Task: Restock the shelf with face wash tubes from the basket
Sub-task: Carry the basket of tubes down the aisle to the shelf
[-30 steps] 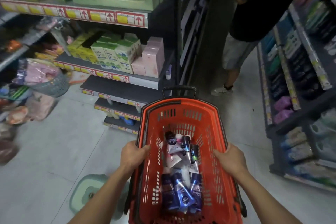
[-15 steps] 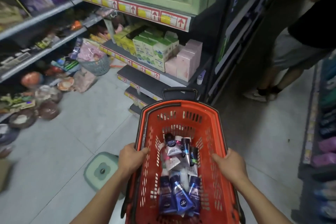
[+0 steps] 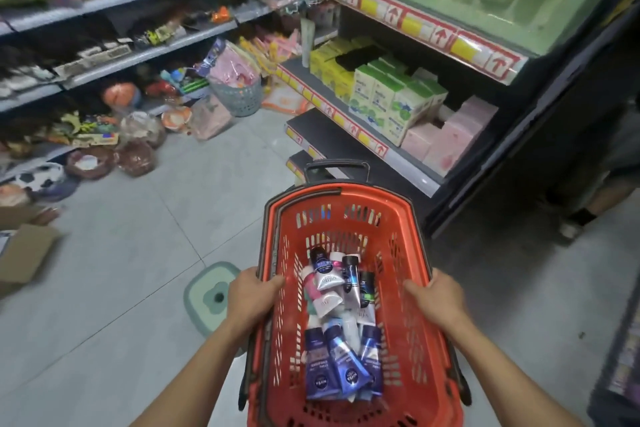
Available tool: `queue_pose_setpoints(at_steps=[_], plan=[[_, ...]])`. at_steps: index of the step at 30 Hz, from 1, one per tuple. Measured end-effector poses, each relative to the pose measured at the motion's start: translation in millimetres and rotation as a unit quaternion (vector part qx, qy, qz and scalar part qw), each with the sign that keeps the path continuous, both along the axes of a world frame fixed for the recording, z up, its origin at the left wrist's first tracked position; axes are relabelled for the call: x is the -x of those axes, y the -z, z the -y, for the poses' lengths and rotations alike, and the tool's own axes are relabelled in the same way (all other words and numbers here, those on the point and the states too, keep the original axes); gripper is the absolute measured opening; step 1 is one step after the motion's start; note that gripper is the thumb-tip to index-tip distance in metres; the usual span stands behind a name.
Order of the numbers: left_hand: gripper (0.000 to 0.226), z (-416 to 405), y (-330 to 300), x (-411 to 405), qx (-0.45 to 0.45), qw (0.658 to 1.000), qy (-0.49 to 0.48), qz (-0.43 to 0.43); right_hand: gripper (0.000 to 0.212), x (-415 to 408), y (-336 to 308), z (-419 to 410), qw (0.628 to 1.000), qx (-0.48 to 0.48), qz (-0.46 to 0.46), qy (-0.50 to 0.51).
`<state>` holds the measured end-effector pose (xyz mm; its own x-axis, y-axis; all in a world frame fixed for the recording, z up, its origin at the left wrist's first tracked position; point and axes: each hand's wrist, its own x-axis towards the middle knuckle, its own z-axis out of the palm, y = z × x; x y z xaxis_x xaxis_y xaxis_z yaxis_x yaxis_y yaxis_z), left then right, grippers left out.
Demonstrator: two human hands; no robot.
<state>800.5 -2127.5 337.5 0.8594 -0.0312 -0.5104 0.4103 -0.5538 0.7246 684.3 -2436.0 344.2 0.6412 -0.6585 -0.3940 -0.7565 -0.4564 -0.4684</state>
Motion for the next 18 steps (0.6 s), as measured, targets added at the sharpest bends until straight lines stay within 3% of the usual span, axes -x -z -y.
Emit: queue_pose_setpoints(at_steps=[8, 18], plan=[[0.032, -49.5, 8.6, -29.9, 0.014, 0.996, -0.083, -0.008, 0.029, -75.4, -3.4, -36.4, 0.997, 0.017, -0.023, -0.068], [0.039, -44.5, 20.9, -68.6, 0.045, 0.986, -0.159, -0.033, 0.026, -166.3, 2.3, -24.5, 0.986, 0.01, -0.037, -0.164]])
